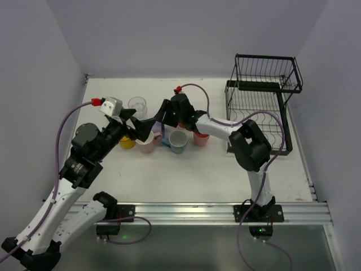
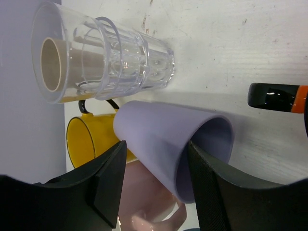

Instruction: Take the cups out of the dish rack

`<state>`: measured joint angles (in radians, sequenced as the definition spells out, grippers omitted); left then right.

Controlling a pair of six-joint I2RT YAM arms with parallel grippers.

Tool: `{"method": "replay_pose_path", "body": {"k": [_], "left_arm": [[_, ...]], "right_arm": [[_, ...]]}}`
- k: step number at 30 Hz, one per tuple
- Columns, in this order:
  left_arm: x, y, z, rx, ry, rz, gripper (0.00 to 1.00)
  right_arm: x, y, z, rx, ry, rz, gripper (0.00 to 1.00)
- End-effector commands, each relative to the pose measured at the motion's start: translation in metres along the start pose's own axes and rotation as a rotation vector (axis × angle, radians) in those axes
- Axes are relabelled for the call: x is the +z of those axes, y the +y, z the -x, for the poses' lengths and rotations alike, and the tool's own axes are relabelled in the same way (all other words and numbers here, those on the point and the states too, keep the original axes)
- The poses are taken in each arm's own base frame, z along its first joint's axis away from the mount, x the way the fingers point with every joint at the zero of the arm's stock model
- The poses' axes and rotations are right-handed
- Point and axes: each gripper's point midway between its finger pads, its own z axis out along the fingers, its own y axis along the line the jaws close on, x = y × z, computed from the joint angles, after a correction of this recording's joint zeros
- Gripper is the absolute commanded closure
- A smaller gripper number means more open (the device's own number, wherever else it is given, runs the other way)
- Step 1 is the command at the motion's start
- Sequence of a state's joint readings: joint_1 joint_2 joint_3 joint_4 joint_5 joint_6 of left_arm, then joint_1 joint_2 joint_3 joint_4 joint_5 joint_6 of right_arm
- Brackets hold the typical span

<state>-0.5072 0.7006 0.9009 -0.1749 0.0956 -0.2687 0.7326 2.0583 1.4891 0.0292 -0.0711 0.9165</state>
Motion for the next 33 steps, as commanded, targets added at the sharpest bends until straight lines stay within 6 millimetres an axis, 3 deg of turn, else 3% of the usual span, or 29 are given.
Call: {"method": "replay_pose_path", "body": {"k": [1,8,11,13,15,20,23,29,33], "left_arm": [[-0.001,0.002,0.001,0.024,-0.010,0.012,0.00],[-0.002,0.002,0.001,0.025,-0.010,0.015,0.00],[-0.002,0.003,0.000,0.025,-0.008,0.019,0.00],[-0.002,0.003,0.000,0.026,-0.009,0.022,0.00],[-0.001,0.004,-0.001,0.026,-0.006,0.027,0.00],[0.000,0.005,-0.001,0.026,-0.003,0.027,0.00],[0.000,0.006,-0.002,0.026,-0.001,0.032,0.00],[-0.001,0.007,0.001,0.028,-0.009,0.040,0.00],[-0.004,0.011,0.010,0.028,-0.033,0.071,0.00]], "right_arm": [[0.009,0.005,-0.006,0.002,0.045,0.017,0.44],[0.015,-0.002,-0.013,0.036,0.075,0.016,0.46],[0.019,-0.001,-0.018,0.063,0.099,0.044,0.51],[0.020,-0.001,-0.020,0.078,0.106,0.056,0.60],[0.020,0.002,-0.015,0.094,0.085,0.077,0.64],[0.008,0.013,-0.001,0.091,0.026,0.108,0.87],[-0.001,0.018,0.006,0.083,-0.006,0.122,0.93],[-0.016,0.023,0.015,0.045,-0.043,0.130,0.98],[-0.028,0.036,0.032,-0.042,-0.080,0.118,1.00]]}}
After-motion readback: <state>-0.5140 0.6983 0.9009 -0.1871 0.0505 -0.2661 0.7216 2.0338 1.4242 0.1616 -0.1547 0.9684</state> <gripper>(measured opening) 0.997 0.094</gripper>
